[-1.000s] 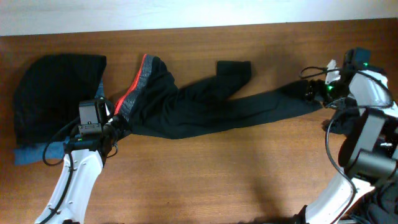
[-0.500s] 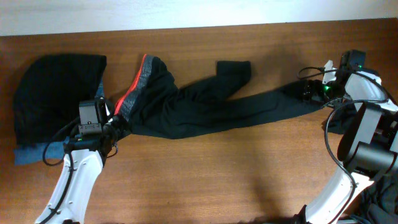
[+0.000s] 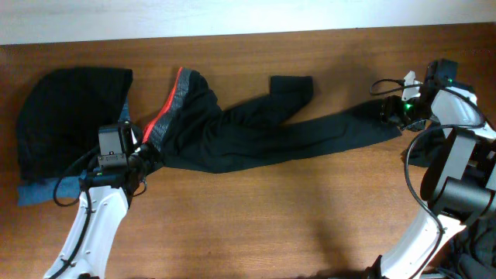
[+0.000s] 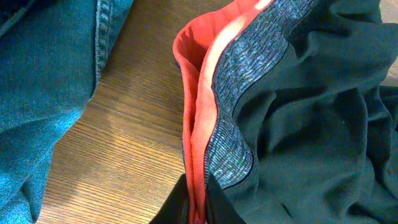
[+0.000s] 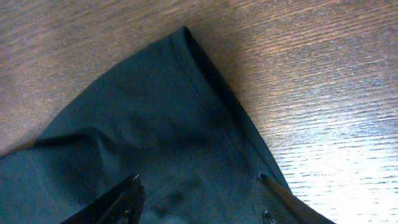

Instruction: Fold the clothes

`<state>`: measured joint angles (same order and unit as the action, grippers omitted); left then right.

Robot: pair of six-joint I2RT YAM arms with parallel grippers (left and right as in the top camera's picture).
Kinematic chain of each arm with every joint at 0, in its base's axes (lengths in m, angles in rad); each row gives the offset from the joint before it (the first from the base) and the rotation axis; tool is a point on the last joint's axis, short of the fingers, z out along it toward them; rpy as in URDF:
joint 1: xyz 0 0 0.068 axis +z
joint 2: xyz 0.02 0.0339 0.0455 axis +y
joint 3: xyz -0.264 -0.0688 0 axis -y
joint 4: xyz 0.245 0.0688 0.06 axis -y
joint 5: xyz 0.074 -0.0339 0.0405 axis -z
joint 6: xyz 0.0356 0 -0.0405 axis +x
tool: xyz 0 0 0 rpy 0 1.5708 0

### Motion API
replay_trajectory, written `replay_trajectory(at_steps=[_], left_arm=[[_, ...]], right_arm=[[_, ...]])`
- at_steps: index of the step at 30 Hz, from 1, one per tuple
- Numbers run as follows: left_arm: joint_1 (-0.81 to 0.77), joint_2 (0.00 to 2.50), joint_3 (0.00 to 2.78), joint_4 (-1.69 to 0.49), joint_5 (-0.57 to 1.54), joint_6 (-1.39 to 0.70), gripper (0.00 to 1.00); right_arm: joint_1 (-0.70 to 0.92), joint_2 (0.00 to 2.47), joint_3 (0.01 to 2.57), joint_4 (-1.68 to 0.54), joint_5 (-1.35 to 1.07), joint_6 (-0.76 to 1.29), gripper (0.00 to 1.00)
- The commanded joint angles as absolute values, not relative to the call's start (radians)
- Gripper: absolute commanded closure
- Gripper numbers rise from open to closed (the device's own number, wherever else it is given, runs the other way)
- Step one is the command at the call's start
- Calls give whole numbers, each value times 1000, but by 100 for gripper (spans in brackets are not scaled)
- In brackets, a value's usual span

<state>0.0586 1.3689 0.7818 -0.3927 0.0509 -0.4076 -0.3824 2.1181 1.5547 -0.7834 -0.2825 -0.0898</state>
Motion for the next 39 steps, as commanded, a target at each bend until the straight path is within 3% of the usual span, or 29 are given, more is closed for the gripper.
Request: replay_trajectory(at_steps=[1,17,19,22,23,29,31,39], left_arm=[[62,1353,791,-390,37,-395,92],[62,1353,791,-390,37,-395,92],[62,1353,791,-390,37,-395,92],[62,1353,791,-390,37,-395,92],[62,1353,791,-390,37,-395,92],[62,1353,791,-386,38,-395,92],[62,1351,792,-374,50,-395,98],[62,1259,937,-435,83,-394,100]], right_arm=[[-370,2127,1576,-780,-303,-98,39],[-301,2182,1569,-767,-295,-97,40],[-298,2182,1569,-767,-295,-97,50],[-299,2181,1569,-772,-295,-95,94],[-300,2181,1571,-775,-289,-72,96],[-301,2144,1617,-830,-207,-44,96],[-301,2123,1647,-865,-183,-44,96],[-302,2032,1912,-1139,-168,-44,96]])
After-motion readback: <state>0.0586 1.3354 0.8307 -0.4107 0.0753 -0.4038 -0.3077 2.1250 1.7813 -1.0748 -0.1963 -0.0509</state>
